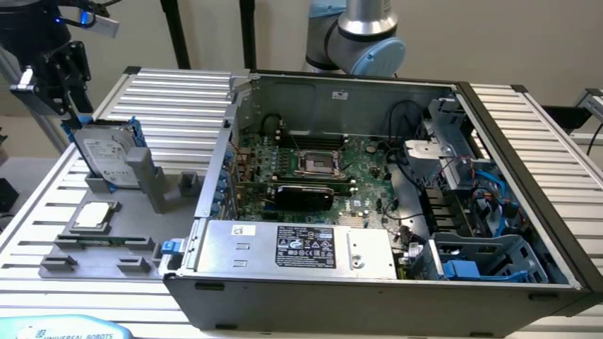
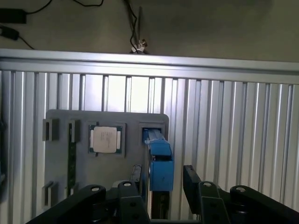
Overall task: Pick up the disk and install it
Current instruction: 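Pick up the disk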
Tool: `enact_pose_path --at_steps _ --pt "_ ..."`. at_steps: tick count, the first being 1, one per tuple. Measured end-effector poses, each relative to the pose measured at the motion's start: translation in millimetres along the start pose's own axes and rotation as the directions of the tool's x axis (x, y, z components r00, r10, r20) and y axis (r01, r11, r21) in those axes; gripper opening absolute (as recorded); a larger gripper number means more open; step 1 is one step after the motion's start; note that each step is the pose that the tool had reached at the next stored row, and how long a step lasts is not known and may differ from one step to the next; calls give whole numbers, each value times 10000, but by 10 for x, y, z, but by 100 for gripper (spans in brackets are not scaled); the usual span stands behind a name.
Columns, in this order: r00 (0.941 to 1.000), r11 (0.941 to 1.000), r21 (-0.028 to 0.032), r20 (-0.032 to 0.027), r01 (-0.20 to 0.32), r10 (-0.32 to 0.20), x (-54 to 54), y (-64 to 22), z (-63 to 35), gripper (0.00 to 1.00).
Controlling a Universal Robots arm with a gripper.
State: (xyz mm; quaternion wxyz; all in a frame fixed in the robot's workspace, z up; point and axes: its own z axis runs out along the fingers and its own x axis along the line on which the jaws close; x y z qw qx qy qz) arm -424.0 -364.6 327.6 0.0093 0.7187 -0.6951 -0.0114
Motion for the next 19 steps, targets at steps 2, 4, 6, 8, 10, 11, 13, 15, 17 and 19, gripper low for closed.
enact_pose_path --at_steps 2,4,6,8,10,11,13,15,17,19 --pt "10000 10000 1 11 -15 15 0 -1 25 48" --pt "10000 10000 2 15 -33 33 0 -3 51 48" --pt "10000 10000 3 16 -49 49 0 -5 81 48" --pt "10000 10000 5 17 -57 57 0 -6 117 48" --pt "10000 10000 10 16 -62 62 1 -7 153 48" --pt "10000 10000 14 16 -65 65 1 -8 172 48" --pt "10000 10000 22 16 -69 69 2 -9 208 48" --pt "10000 10000 34 16 -72 72 3 -9 244 48" --pt "10000 10000 49 16 -75 75 4 -10 279 48" --pt "10000 9999 68 16 -75 75 7 -11 311 48"
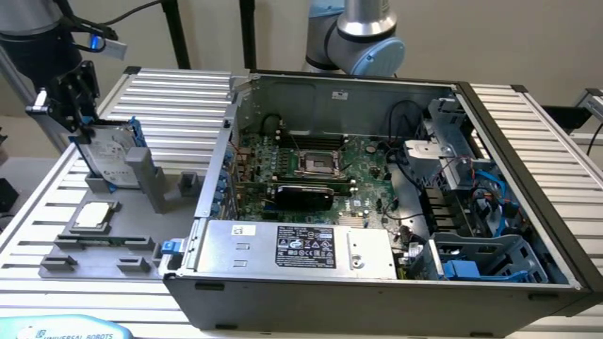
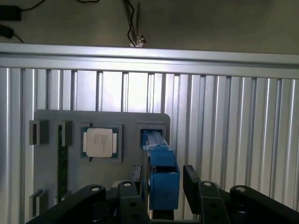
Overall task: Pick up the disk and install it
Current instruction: 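Pick up the disk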
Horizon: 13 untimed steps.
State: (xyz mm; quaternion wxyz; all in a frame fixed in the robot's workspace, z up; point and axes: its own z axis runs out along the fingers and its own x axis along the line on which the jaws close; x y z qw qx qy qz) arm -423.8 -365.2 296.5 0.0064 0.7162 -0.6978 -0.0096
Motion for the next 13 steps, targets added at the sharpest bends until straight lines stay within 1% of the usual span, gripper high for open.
enact_pose_path --at_steps 7,13 --pt "10000 10000 55 -1 1 -1 4 1 25 48" --pt "10000 10000 68 -2 1 0 7 12 34 48"
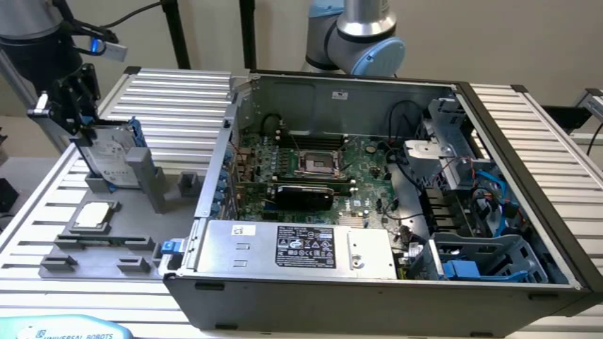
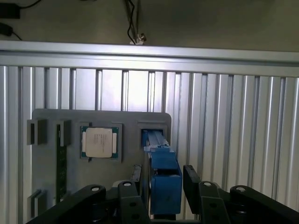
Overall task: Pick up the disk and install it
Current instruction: 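Pick up the disk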
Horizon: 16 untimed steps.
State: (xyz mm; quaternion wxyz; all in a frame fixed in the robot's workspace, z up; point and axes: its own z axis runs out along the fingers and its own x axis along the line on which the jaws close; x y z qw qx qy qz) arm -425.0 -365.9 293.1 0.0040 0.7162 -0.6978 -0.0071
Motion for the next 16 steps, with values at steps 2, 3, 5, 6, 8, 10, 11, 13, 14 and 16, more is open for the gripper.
enact_pose_path --at_steps 2,3,5,6,8,10,11,13,14,16 --pt "10000 10000 2 0 0 0 0 3 2 48" --pt "10000 10000 2 0 0 0 0 4 3 48" --pt "10000 10000 1 -1 -1 1 0 7 7 48" --pt "10000 10000 0 -1 -1 1 1 8 8 48" --pt "10000 10000 1 -1 -4 4 0 8 12 48" --pt "10000 10000 1 -1 -10 10 0 8 14 48" --pt "10000 10000 2 0 -13 13 1 8 15 48" --pt "10000 10000 2 0 -19 19 0 8 16 48" --pt "10000 10000 1 0 -21 21 0 8 16 48" --pt "10000 10000 2 0 -23 23 0 8 17 48"
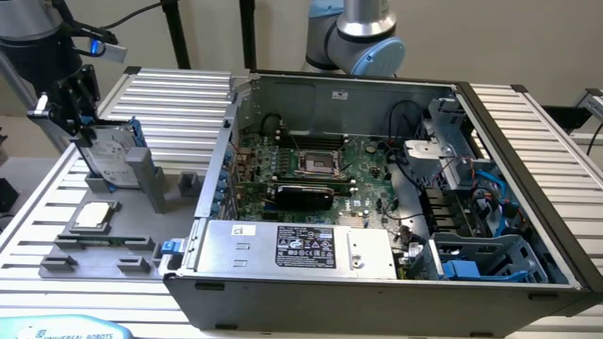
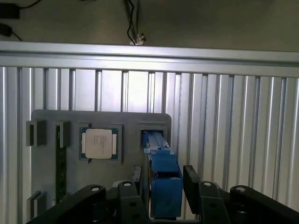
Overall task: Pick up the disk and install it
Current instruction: 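Pick up the disk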
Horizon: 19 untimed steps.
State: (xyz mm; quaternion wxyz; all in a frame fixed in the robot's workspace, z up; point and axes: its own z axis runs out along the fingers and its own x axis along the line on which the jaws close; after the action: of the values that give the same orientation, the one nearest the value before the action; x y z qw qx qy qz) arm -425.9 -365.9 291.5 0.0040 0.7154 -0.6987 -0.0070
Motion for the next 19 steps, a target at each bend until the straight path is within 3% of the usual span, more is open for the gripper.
enact_pose_path --at_steps 4,19 --pt "10000 10000 0 0 -1 1 0 0 0 33" --pt "10000 10000 0 0 -16 16 55 1 0 33"
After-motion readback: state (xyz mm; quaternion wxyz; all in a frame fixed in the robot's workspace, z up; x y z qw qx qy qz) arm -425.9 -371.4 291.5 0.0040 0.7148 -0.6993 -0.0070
